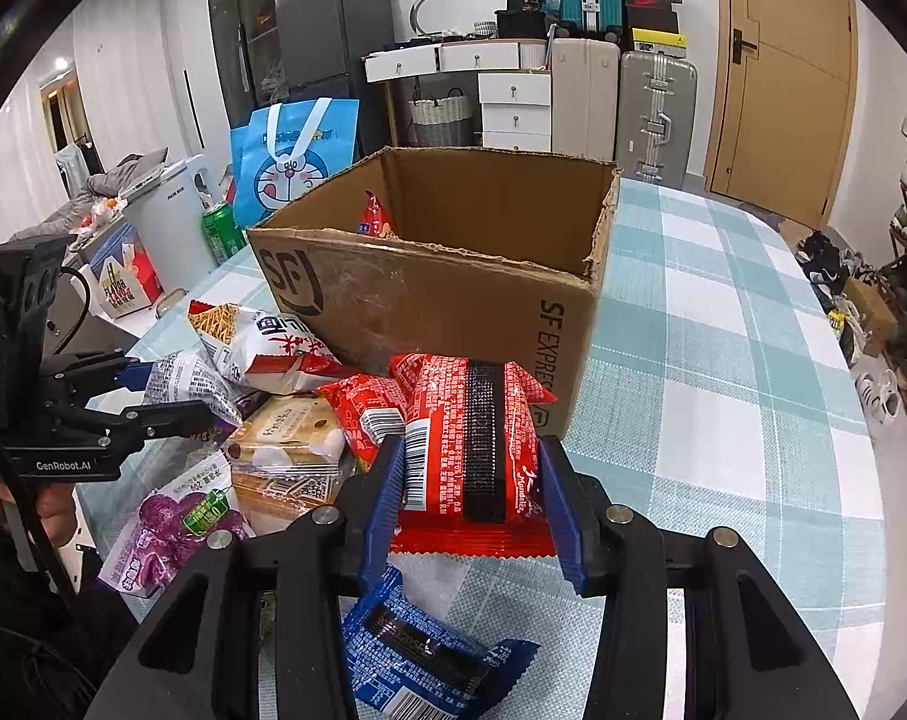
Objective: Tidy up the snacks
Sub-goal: 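Grasp the red wafer packs with the right gripper while the left gripper grasps the white-purple bag, then lift both held snacks over the box and open both grippers inside it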
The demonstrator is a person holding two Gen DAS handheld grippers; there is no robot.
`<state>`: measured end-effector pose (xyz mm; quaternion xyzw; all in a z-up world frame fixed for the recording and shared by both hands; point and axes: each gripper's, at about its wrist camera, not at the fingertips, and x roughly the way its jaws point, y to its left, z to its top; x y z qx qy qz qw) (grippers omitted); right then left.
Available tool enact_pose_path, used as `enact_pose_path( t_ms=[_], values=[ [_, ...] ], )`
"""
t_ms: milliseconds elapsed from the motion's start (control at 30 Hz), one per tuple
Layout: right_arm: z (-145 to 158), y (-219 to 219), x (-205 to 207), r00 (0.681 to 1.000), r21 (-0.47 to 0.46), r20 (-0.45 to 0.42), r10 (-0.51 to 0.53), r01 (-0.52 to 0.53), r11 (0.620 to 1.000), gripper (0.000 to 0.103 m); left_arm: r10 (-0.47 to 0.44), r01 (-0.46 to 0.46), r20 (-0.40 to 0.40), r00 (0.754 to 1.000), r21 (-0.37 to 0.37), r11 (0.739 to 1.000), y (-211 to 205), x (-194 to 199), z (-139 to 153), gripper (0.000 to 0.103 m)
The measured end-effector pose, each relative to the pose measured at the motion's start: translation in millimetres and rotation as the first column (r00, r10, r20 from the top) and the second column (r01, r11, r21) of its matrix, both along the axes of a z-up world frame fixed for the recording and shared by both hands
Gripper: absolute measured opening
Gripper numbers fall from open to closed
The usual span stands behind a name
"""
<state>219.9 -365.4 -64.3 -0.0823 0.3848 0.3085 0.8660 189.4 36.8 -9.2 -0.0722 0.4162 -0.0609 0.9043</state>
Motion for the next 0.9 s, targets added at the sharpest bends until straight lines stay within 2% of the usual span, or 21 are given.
enact_pose_path(
  t_ms=[600, 900],
  values=[
    [17, -7, -10, 0.999, 0.058, 0.050, 0.010, -0.013, 0.998, 0.045, -0.021, 0.023, 0.064, 0.998, -0.025, 0.999, -1, -20, 32, 0.046],
    [28, -10, -16, 0.997, 0.112, 0.080, 0.018, -0.027, 0.993, 0.045, -0.031, 0.036, 0.126, 0.992, -0.036, 0.999, -6, -31, 52, 0.045]
  ],
)
